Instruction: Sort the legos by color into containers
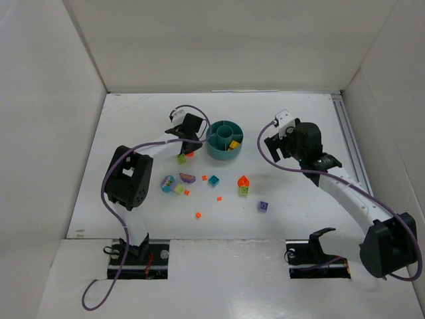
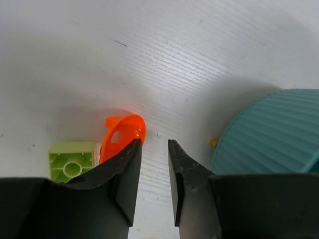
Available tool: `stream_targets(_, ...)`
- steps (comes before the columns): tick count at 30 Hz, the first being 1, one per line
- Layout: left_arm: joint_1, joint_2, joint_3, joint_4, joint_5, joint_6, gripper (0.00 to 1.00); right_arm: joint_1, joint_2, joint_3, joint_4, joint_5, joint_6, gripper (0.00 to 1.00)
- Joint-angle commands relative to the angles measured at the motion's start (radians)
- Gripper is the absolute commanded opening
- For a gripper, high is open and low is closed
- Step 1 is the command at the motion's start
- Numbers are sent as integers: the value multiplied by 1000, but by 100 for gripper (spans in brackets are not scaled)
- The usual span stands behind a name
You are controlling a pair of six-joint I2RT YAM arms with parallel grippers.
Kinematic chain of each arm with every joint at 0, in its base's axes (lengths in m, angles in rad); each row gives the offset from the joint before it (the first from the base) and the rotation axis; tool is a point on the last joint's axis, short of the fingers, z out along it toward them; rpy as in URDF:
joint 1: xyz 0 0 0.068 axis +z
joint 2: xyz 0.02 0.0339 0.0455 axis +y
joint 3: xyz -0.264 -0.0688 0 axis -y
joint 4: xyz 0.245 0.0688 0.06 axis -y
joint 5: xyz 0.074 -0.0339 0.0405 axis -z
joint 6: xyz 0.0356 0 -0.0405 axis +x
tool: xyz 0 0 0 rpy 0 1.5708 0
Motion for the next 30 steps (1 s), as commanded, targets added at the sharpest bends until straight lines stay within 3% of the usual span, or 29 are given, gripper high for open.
stream_targets(1, 11, -121, -17, 39, -22, 46, 25, -6, 6, -5, 34, 2, 6, 92)
stream_targets(14, 144, -153, -115, 54, 55, 55, 33, -6, 53, 13, 43, -7, 6, 92)
stream_targets(21, 144, -154, -153, 178, 188, 136, 36, -6, 82, 22, 52, -16, 6, 92)
stream_targets(30, 144, -154, -163, 200, 188, 136, 36, -6, 92, 31, 52, -16, 6, 92)
